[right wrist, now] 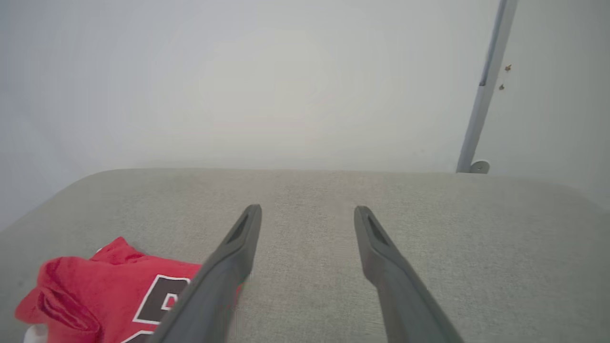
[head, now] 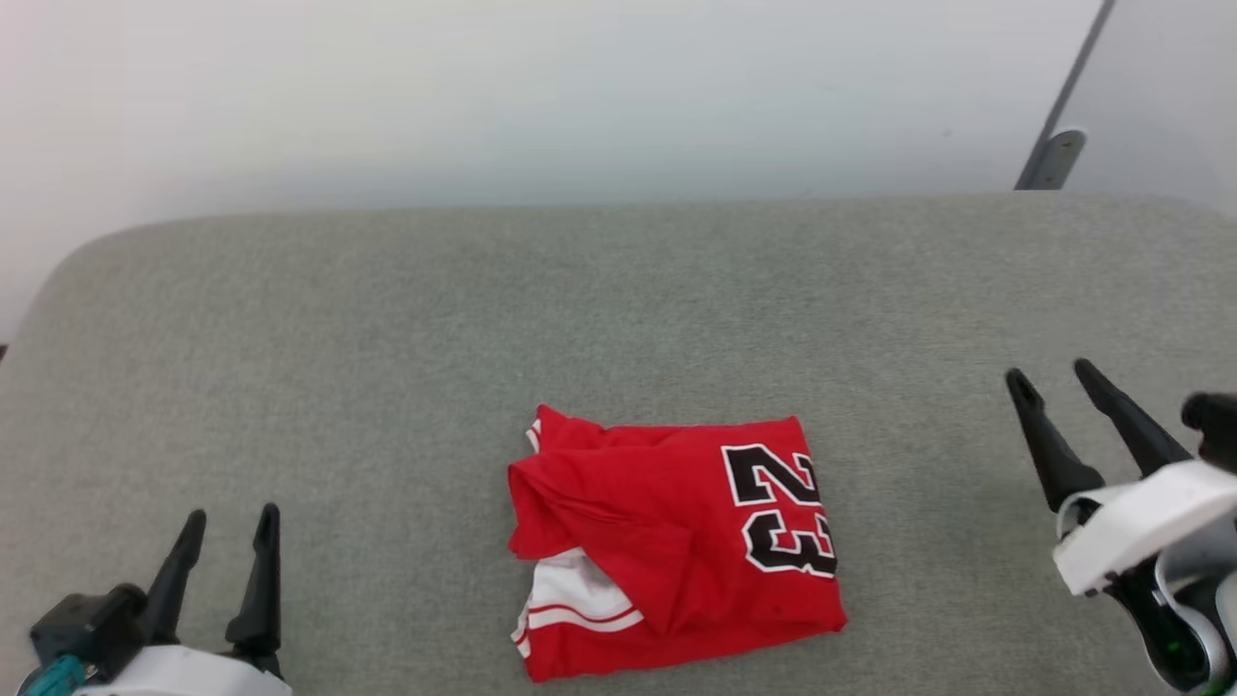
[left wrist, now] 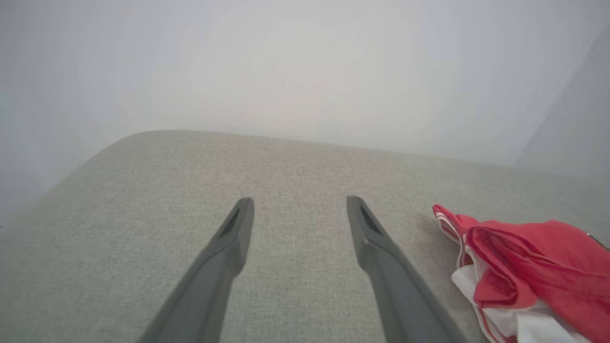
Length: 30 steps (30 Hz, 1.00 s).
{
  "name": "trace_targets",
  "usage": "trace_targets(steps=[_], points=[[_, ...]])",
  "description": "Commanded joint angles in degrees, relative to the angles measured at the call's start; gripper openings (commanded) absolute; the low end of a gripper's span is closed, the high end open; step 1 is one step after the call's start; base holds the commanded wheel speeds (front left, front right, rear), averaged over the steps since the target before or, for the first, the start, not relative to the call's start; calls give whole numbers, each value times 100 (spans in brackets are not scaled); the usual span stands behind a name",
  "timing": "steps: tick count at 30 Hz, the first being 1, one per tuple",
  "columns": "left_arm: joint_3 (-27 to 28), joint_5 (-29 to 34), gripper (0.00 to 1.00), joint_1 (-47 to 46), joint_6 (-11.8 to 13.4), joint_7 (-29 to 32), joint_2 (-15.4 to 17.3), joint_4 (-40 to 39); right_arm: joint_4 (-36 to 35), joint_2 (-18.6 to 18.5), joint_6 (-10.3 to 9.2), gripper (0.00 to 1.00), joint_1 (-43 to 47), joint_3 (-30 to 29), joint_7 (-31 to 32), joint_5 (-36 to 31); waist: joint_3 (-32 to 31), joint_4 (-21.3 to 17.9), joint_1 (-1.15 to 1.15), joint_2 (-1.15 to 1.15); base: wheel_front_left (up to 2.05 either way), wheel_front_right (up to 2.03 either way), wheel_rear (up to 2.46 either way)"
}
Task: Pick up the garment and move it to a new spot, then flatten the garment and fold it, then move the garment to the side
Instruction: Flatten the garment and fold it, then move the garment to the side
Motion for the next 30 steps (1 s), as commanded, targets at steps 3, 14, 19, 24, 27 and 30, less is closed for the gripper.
trace_targets(steps=[3, 14, 19, 24, 27, 30], points=[[111, 51, 100, 153, -26, 2, -37, -10, 239, -28, -10, 100, 214, -119, -511, -139, -183, -170, 0, 0, 0, 0, 0], [471, 90, 100, 397, -28, 2, -118, -81, 946, 65, -10, 100, 674, -438, -1450, -260, -330, -271, 0, 0, 0, 0, 0], [551, 82, 100, 456, -29, 2, -118, -98, 1062, 129, -10, 100, 835, -424, -1573, -294, -356, -285, 0, 0, 0, 0, 0], [625, 75, 100, 510, -29, 2, -145, -131, 1082, 186, -10, 100, 897, -425, -1622, -309, -360, -296, 0, 0, 0, 0, 0], [633, 78, 100, 534, -28, 2, -143, -150, 1098, 180, -10, 100, 909, -423, -1625, -297, -359, -293, 0, 0, 0, 0, 0], [627, 76, 100, 543, -28, 2, -154, -158, 1109, 156, -10, 100, 932, -434, -1631, -304, -360, -282, 0, 0, 0, 0, 0]])
